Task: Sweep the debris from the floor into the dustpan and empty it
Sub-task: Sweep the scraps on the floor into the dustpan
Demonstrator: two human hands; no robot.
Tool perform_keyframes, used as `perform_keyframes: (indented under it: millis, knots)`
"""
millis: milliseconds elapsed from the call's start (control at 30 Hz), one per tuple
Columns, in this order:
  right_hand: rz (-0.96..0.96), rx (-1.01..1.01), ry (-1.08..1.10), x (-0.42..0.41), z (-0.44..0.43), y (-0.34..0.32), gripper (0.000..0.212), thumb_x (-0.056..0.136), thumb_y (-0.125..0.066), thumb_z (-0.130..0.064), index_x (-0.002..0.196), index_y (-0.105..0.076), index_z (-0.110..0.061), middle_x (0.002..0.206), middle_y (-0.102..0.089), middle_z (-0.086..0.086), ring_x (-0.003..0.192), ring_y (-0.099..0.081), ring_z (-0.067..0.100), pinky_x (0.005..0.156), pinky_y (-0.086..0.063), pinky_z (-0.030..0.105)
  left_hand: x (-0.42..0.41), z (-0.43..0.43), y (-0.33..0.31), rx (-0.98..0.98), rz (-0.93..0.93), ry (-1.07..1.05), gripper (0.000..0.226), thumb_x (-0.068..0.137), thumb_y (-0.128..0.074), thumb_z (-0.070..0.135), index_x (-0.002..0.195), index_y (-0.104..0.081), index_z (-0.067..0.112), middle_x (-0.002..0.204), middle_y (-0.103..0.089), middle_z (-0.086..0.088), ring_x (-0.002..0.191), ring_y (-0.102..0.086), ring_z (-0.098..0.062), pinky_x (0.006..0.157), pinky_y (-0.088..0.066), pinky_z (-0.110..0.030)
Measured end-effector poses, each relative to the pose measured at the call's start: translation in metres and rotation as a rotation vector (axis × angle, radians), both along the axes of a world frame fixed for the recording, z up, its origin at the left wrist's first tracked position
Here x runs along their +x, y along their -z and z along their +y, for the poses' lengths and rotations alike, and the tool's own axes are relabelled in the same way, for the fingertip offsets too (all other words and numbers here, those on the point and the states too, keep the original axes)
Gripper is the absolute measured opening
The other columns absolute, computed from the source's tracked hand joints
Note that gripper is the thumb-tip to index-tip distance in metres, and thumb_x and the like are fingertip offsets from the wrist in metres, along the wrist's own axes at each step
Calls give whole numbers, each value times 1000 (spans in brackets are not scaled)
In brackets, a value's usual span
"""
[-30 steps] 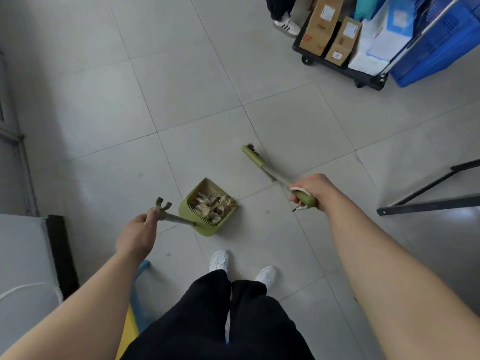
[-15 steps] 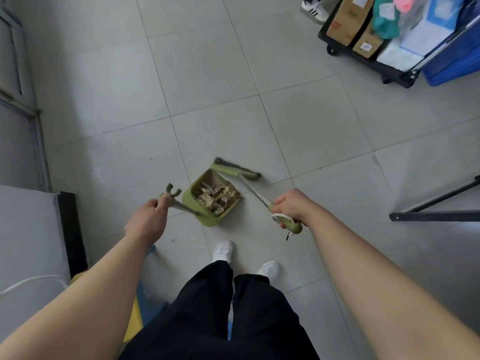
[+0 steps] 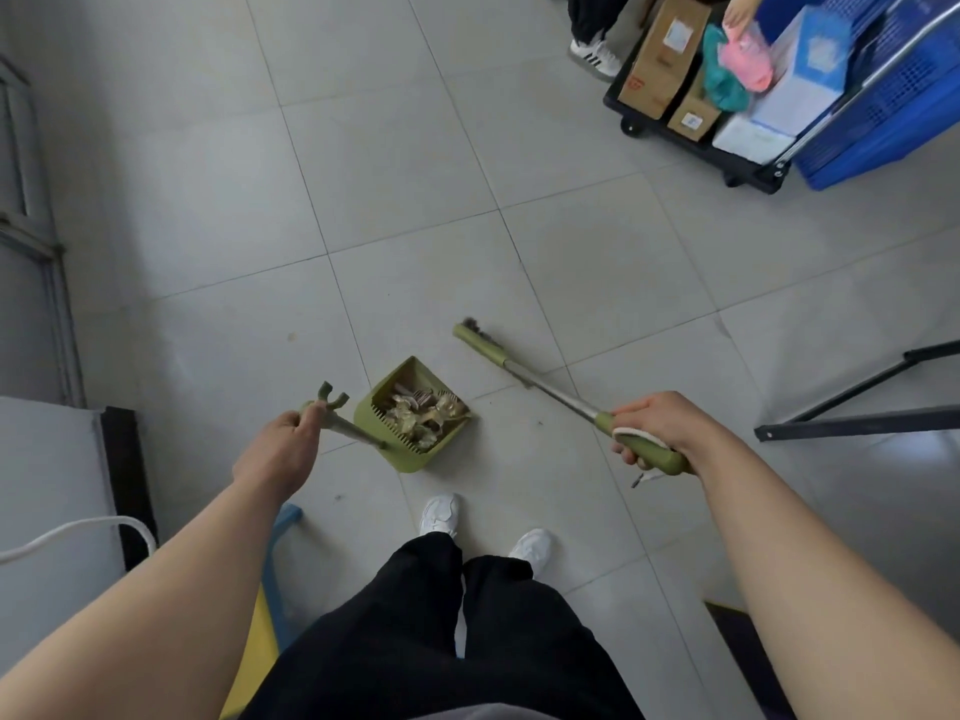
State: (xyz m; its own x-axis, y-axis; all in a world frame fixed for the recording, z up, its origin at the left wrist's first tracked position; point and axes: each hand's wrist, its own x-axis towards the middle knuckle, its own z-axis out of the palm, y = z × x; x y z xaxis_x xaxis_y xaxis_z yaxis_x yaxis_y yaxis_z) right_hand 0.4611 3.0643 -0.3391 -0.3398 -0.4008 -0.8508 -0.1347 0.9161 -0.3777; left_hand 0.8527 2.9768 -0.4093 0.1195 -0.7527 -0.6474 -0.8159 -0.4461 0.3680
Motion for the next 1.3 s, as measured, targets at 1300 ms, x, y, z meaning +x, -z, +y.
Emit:
perform_keyframes:
  millis: [1300]
  knots:
    - [40, 81, -476, 114, -77, 62, 5, 82, -66, -8, 85, -62, -7, 64, -64, 8, 43, -60, 13, 41, -46, 16, 25, 17, 1, 45, -72, -135, 60, 76, -18, 65, 99, -59, 27, 105, -64, -7, 102, -57, -34, 103, -39, -50]
